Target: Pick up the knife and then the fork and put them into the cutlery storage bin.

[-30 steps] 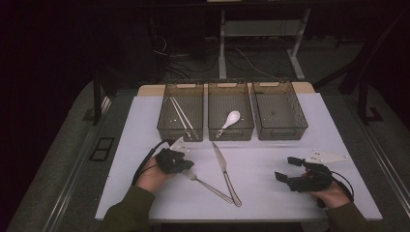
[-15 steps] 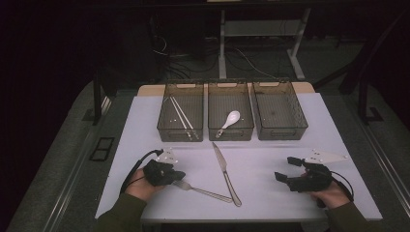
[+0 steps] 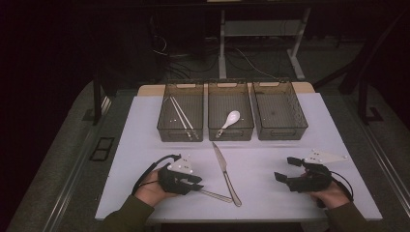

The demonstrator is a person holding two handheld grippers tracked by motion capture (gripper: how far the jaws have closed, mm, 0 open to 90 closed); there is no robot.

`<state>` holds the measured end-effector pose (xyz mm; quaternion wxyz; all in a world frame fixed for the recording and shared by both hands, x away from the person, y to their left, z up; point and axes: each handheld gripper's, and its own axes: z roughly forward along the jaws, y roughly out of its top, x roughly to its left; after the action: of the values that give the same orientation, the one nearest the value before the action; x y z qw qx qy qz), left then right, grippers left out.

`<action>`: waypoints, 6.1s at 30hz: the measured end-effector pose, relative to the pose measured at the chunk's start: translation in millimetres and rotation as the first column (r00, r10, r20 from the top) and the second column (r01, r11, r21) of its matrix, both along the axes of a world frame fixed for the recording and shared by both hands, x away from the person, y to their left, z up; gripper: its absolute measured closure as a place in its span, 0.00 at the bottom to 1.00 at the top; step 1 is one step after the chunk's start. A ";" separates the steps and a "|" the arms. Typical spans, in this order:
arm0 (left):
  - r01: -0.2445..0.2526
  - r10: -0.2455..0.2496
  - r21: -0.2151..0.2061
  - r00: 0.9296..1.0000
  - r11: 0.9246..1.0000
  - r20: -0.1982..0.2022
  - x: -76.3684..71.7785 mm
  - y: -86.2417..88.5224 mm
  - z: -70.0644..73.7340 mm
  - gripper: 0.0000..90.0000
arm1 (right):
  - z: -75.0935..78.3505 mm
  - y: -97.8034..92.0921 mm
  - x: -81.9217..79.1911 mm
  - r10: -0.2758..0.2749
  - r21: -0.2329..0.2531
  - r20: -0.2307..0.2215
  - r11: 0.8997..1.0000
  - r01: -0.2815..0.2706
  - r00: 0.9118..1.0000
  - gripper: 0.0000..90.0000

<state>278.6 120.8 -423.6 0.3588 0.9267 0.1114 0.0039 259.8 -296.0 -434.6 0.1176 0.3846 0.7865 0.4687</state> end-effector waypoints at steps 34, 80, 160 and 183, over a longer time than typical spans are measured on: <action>0.043 -0.040 0.125 0.999 0.991 -0.026 -10.4 3.0 -9.7 0.92 | 0.1 -0.8 0.2 -0.002 0.001 0.000 1.000 0.002 1.000 0.20; 0.064 -0.065 -0.049 0.998 0.997 -0.004 10.1 -14.5 31.6 0.94 | 33.0 70.6 9.3 0.396 -0.051 -0.015 0.917 -0.397 0.918 0.32; -0.308 0.327 -0.265 0.945 0.914 0.028 1.8 29.7 15.3 0.12 | 77.2 35.1 88.5 0.288 -0.202 -0.069 0.934 -0.296 0.955 0.91; -0.280 0.285 -0.210 0.959 0.937 -0.008 -0.4 21.6 0.9 0.00 | 66.1 -18.4 196.1 -0.164 -0.265 -0.179 0.958 0.113 0.970 0.91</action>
<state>278.1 142.3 -422.7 0.4511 0.8582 0.2389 0.0543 455.9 -314.4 -368.5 0.1188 0.4657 0.8187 0.3142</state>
